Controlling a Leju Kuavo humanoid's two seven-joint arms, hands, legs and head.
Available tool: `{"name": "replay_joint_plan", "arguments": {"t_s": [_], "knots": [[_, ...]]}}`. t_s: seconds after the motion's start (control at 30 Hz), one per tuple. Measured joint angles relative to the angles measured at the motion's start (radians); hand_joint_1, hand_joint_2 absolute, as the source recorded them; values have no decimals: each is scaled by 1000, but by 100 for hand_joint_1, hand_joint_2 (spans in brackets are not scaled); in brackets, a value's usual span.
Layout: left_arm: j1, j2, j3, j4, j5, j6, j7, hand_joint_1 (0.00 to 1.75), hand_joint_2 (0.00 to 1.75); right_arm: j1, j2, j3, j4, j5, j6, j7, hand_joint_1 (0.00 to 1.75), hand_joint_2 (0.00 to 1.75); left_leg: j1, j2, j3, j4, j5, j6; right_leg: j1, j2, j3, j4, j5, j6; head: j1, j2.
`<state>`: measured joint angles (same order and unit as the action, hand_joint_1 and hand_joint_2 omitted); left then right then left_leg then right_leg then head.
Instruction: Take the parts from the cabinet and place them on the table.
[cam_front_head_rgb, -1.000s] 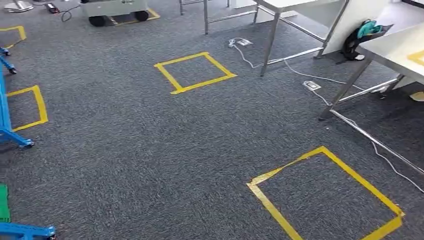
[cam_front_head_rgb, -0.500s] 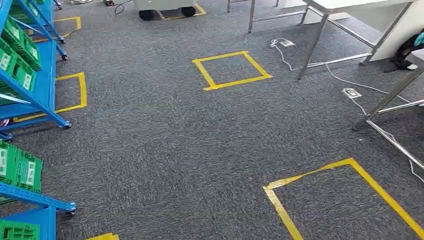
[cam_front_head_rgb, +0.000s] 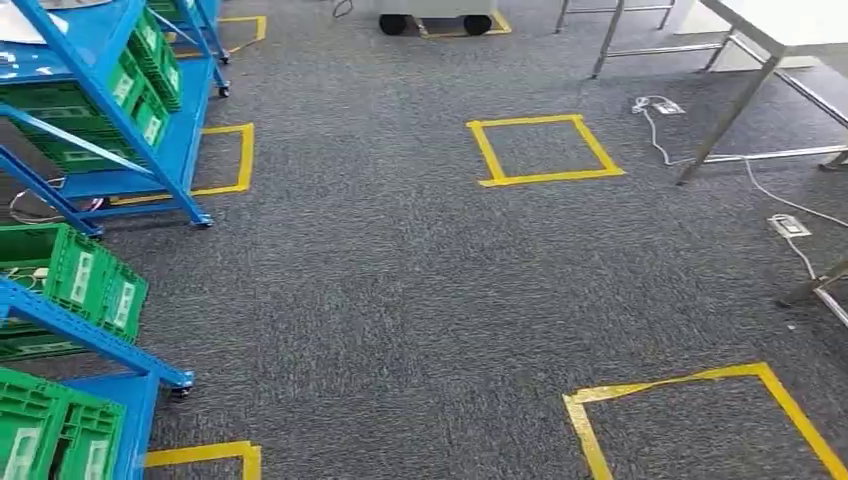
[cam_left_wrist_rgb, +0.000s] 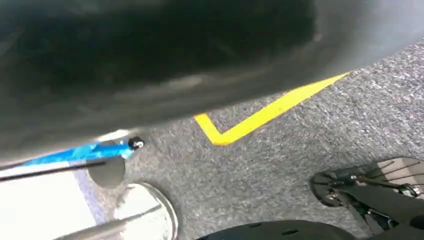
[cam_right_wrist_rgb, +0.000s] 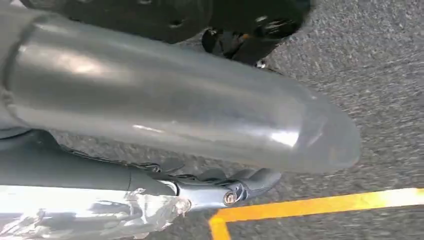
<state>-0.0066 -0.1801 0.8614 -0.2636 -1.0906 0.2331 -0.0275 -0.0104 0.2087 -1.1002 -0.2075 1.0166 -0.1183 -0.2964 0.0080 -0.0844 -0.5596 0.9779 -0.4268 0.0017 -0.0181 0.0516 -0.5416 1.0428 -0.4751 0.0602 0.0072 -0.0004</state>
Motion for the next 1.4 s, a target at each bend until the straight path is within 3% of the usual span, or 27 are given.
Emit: {"name": "replay_joint_plan", "arguments": {"t_s": [0.03,0.17,0.23,0.27,0.33,0.37,0.4,0.47,0.5,0.53,0.57,0.67,0.7,0.77,0.83,0.87,0.9,0.93,1.0,1.03,1.07,1.2,1.23,1.27,1.33,1.37,1.4], "knots": [[-3,1,0,0,0,0,0,0,0,-1,0,0,0,0,0,0,0,0,-6,-11,-7,8,0,-9,-4,36,13,-33,-16,0,1,0],[5,1,0,2,-2,0,-1,0,0,-2,0,-2,0,-1,-1,1,0,0,5,-46,-23,3,15,-34,4,3,12,-28,-10,-27,-1,0],[6,1,0,3,-2,0,-2,0,0,-2,0,-2,0,-1,-2,1,0,0,-2,42,-42,49,-23,-37,5,-19,16,-36,-4,-39,-10,0],[2,0,0,3,-2,0,-2,0,0,-1,0,-3,0,-1,-2,0,0,0,-2,60,-76,119,-65,-39,8,-34,15,-37,-5,-45,-12,0],[-2,-1,0,3,-2,0,-2,0,0,2,0,-6,0,-1,-6,0,0,0,-1,70,-150,280,-134,-40,13,-66,13,-37,-7,-49,-12,0],[-1,-3,0,3,-2,0,-2,0,0,2,0,-6,0,-1,-6,0,0,0,-1,71,-169,321,-143,-40,14,-79,13,-36,-7,-49,-12,0],[2,-3,0,4,-2,0,-2,0,0,0,0,-6,0,-1,-6,0,0,0,-1,71,-162,315,-128,-39,15,-90,14,-36,-7,-49,-12,0],[4,-3,0,4,-2,0,-2,0,0,-2,0,-6,0,-1,-6,0,0,0,-2,79,-93,187,-52,-33,16,-111,16,-36,-8,-49,-12,0],[3,-3,0,4,-2,0,-2,0,0,-2,0,-6,0,-1,-6,0,0,0,-4,102,-40,93,-15,-28,16,-121,19,-36,-10,-46,-12,0],[1,-3,0,4,-2,0,-2,0,0,-2,0,-6,0,-1,-6,0,0,0,-10,166,-2,29,-7,-23,19,-128,21,-36,-12,-43,-13,0],[-5,-3,0,4,-2,0,-2,0,0,-1,0,-6,0,-1,-6,0,0,0,-16,166,2,10,-11,-19,26,-135,17,-30,-19,-35,-12,0],[-1,-2,0,4,-2,-1,-2,0,0,-6,0,-6,0,-2,-6,0,0,0,-19,132,-5,9,-11,-6,25,-167,33,-42,-19,-25,-9,0],[-1,-2,0,4,-1,-1,-2,0,0,-6,0,-6,0,-2,-6,0,0,0,-12,119,-1,2,-4,4,23,-164,30,-38,-25,-18,-11,0],[-1,-2,0,4,0,-1,-2,0,0,-6,0,-7,0,-2,-6,-1,0,0,-8,104,-3,2,-2,12,18,-79,-5,41,-78,-8,-4,0],[-4,-6,0,4,0,0,-2,0,0,-2,0,-7,0,-2,-6,0,0,0,-9,77,-6,3,-1,16,17,-57,-90,223,-158,-3,-2,0],[-4,-7,0,4,0,1,-2,0,0,0,0,-8,0,-2,-6,0,0,0,-9,65,-5,3,-1,16,18,-55,-119,278,-172,-3,-2,0],[-3,-7,0,4,0,2,-2,0,0,0,0,-8,0,-2,-6,0,0,0,-9,52,-4,3,-1,16,18,-55,-128,286,-160,-3,-2,0],[-2,-7,0,4,0,2,-2,0,0,0,0,-9,0,-3,-6,0,0,0,-8,39,-3,4,-1,16,16,-54,-115,247,-125,-4,-2,0],[-2,-9,0,5,0,1,-3,0,0,-1,0,-9,0,-3,-6,0,0,0,-6,12,1,5,-1,13,10,-36,-38,74,-27,-3,-2,0],[-3,-9,0,5,0,0,-3,0,0,-1,0,-9,0,-3,-6,0,0,0,-6,2,0,6,-1,7,2,10,-3,-7,-2,1,0,0],[-6,-8,0,5,0,0,-3,0,0,-2,0,-9,0,-4,-5,-1,0,0,-12,-10,-8,16,-2,-1,-4,51,8,-33,-17,0,0,0],[0,-8,0,6,-1,-3,-3,0,0,-2,0,-10,0,-4,-6,-1,0,0,-1,-48,-26,8,14,-25,2,11,8,-29,-9,-28,-2,0],[1,-9,0,6,-2,-3,-3,0,0,-2,0,-10,0,-3,-6,-1,0,0,-5,4,-31,22,-1,-28,2,-2,9,-33,-5,-35,-4,0],[0,-9,0,7,-2,-3,-3,0,0,-3,0,-10,0,-3,-6,-2,0,0,-7,47,-54,73,-37,-31,4,-14,10,-35,-5,-44,-14,0],[-7,-9,0,7,-2,-3,-3,0,0,1,0,-10,0,-3,-6,-2,0,0,-6,70,-135,240,-118,-36,10,-48,7,-35,-6,-48,-14,0],[-8,-10,0,7,-2,-3,-3,0,0,2,-1,-10,0,-2,-6,-2,0,0,-6,71,-166,309,-141,-37,11,-63,7,-35,-7,-49,-13,0],[-6,-10,0,8,-2,-3,-3,0,0,1,-1,-10,0,-2,-6,-2,0,0,-6,71,-178,335,-141,-37,12,-77,7,-35,-7,-49,-14,0]]}}
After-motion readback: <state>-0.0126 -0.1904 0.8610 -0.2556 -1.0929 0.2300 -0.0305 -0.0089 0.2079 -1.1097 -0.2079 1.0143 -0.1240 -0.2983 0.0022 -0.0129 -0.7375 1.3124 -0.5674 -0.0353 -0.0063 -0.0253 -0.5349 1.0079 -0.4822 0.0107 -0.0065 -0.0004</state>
